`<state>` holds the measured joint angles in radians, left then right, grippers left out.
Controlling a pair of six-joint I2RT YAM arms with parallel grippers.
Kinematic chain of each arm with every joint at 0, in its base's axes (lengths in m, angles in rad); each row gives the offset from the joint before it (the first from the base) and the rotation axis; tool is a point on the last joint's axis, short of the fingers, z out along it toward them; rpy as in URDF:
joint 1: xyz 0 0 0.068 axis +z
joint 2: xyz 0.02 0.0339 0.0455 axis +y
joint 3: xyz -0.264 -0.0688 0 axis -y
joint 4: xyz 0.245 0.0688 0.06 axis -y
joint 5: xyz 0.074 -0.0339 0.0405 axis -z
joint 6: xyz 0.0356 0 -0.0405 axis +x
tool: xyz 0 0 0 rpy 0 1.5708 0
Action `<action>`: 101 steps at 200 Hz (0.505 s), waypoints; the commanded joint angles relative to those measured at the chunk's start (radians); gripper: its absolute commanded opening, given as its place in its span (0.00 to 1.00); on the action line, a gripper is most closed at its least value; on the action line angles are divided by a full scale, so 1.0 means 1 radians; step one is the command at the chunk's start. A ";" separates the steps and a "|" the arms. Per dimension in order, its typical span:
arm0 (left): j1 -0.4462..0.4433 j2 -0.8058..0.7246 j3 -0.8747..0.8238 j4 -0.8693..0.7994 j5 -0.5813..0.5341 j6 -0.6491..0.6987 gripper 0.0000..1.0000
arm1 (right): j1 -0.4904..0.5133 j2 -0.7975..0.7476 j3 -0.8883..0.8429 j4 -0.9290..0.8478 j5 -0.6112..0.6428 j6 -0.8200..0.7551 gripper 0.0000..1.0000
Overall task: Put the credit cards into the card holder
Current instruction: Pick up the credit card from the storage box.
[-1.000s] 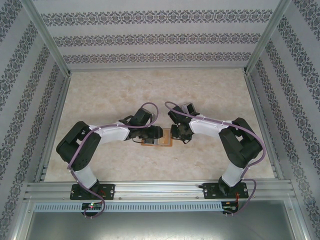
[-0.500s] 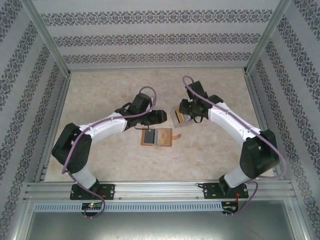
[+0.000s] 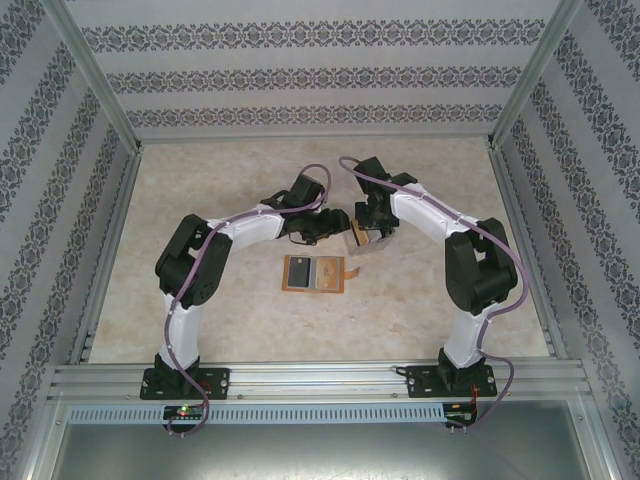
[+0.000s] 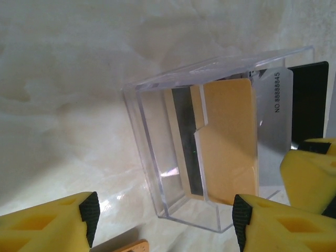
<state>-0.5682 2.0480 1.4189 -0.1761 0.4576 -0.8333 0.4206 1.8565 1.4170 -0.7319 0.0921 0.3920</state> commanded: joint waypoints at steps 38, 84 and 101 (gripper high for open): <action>-0.004 0.086 0.087 -0.046 0.044 -0.043 0.70 | -0.006 0.022 0.049 -0.052 0.079 -0.038 0.31; -0.013 0.120 0.102 -0.080 0.032 -0.046 0.64 | -0.002 0.056 0.065 -0.050 0.089 -0.058 0.33; -0.015 0.128 0.102 -0.102 0.016 -0.042 0.61 | 0.007 0.073 0.075 -0.052 0.109 -0.070 0.34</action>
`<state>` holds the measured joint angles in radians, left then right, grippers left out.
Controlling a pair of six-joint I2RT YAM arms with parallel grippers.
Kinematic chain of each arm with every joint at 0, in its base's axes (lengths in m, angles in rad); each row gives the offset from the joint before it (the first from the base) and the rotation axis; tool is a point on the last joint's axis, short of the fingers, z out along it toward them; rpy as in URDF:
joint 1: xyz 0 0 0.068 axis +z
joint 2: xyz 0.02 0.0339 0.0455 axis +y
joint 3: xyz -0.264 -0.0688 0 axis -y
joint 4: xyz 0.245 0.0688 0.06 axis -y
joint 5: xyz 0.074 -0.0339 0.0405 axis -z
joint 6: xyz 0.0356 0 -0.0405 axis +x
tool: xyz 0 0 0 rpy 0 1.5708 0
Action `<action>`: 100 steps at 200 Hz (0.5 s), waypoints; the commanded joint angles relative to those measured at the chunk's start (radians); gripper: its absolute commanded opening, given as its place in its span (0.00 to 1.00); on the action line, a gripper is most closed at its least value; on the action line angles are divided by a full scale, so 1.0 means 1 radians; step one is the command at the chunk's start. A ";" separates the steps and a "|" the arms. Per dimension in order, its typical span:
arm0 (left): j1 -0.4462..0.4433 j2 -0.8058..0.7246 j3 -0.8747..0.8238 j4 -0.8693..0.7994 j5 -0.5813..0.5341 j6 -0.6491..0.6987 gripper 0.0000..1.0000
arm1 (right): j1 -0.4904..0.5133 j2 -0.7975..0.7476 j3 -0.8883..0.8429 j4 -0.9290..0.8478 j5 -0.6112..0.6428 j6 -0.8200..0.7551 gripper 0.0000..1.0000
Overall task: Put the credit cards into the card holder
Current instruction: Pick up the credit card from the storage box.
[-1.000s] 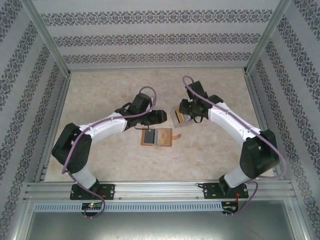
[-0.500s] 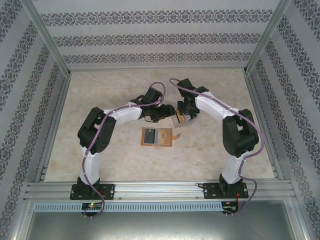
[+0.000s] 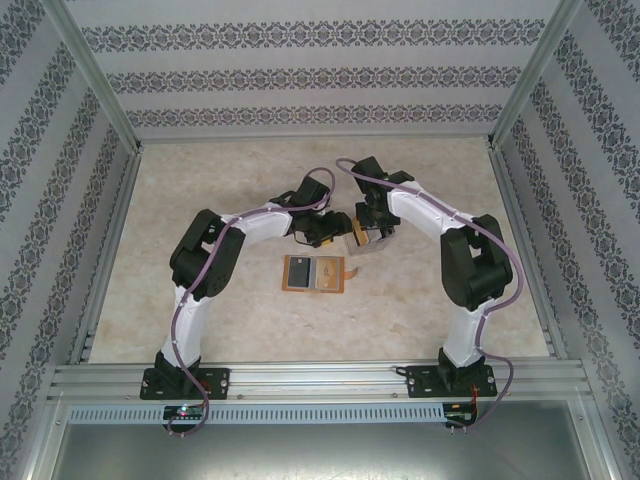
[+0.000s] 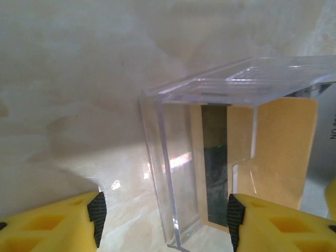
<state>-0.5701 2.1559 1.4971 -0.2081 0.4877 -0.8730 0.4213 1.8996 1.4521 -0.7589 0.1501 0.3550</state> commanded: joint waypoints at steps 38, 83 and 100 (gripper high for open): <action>-0.013 0.029 0.020 -0.097 -0.033 0.009 0.59 | 0.031 0.075 0.064 -0.044 0.134 -0.058 0.35; -0.013 0.042 0.030 -0.103 -0.031 0.012 0.59 | 0.066 0.116 0.093 -0.067 0.234 -0.069 0.36; -0.013 0.049 0.035 -0.104 -0.031 0.013 0.59 | 0.079 0.113 0.096 -0.070 0.288 -0.073 0.36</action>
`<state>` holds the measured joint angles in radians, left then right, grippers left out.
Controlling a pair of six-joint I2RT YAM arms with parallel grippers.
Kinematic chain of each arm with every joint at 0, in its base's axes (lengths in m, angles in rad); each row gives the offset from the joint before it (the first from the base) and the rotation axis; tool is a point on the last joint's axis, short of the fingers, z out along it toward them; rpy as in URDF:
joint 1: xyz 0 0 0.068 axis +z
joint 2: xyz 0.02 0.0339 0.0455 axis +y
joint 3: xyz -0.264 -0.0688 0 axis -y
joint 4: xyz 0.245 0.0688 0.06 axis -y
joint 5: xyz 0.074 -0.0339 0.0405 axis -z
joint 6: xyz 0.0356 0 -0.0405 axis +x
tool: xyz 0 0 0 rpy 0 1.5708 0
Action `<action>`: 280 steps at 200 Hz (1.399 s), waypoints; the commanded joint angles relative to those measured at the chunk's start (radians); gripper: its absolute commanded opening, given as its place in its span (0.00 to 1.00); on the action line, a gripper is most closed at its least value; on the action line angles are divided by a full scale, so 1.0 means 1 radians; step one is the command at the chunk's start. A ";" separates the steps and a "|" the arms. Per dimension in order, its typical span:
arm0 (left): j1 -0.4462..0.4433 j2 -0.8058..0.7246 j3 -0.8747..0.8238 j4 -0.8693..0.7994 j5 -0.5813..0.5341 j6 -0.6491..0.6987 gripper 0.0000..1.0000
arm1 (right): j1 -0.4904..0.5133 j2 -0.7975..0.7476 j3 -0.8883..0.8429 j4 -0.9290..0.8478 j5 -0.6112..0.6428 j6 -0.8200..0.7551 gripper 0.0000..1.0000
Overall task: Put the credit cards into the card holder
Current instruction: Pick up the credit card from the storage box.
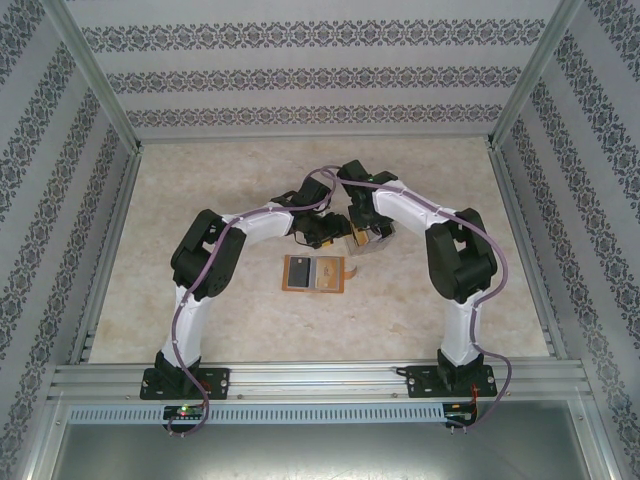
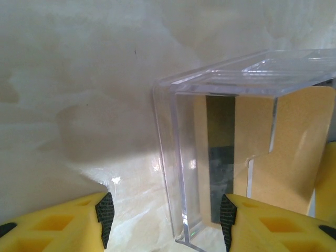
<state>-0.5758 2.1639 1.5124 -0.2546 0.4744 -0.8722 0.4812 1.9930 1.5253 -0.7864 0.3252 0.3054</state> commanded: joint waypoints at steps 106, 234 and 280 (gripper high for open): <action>-0.007 0.047 0.001 -0.045 -0.022 0.006 0.57 | 0.025 -0.025 0.013 -0.041 0.161 -0.022 0.31; -0.007 0.027 -0.013 -0.035 -0.019 0.009 0.56 | 0.027 -0.066 0.001 -0.040 0.153 -0.014 0.13; -0.007 0.003 -0.024 -0.033 -0.017 0.011 0.56 | 0.018 -0.108 -0.008 -0.033 0.068 0.008 0.08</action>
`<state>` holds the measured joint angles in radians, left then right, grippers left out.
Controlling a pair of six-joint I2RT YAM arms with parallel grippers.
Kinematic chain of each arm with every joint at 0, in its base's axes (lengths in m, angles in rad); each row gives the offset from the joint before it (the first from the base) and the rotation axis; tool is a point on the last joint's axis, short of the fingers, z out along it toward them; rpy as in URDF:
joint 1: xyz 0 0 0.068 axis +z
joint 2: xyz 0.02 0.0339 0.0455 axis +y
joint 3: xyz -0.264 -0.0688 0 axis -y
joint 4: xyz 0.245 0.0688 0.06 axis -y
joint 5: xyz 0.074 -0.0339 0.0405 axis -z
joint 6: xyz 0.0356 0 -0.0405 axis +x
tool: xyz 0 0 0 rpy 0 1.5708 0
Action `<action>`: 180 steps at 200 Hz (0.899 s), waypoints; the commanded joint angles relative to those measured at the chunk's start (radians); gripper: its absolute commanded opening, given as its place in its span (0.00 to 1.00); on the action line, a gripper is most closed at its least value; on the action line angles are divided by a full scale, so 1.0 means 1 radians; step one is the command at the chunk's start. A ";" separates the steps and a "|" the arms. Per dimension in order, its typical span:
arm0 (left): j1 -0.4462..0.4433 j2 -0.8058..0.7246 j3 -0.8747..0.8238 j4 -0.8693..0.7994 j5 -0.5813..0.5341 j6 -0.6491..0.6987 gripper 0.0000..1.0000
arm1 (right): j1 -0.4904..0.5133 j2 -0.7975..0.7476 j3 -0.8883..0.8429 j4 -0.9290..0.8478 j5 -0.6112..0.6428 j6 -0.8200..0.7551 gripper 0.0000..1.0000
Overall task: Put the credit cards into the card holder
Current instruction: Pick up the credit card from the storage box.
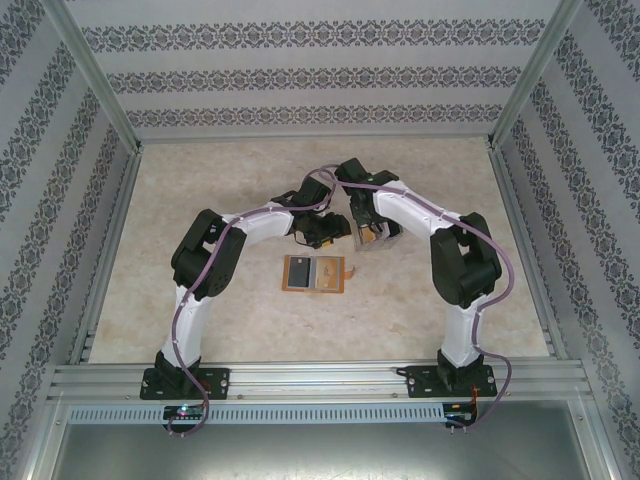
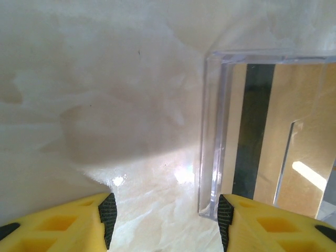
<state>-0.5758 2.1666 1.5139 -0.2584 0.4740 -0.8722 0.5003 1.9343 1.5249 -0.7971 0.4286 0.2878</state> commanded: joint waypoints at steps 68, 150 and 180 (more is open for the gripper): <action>-0.007 -0.146 -0.112 0.024 -0.034 0.045 0.60 | -0.016 -0.212 -0.083 0.016 -0.188 0.132 0.00; 0.097 -0.343 -0.369 0.571 0.221 -0.189 0.76 | -0.141 -0.553 -0.420 0.478 -0.764 0.486 0.00; 0.117 -0.311 -0.377 0.783 0.318 -0.316 0.76 | -0.157 -0.566 -0.461 0.582 -0.887 0.572 0.00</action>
<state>-0.4721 1.8366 1.1408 0.2501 0.6613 -1.0512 0.3553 1.3872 1.0946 -0.3794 -0.2695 0.7349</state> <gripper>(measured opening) 0.759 0.046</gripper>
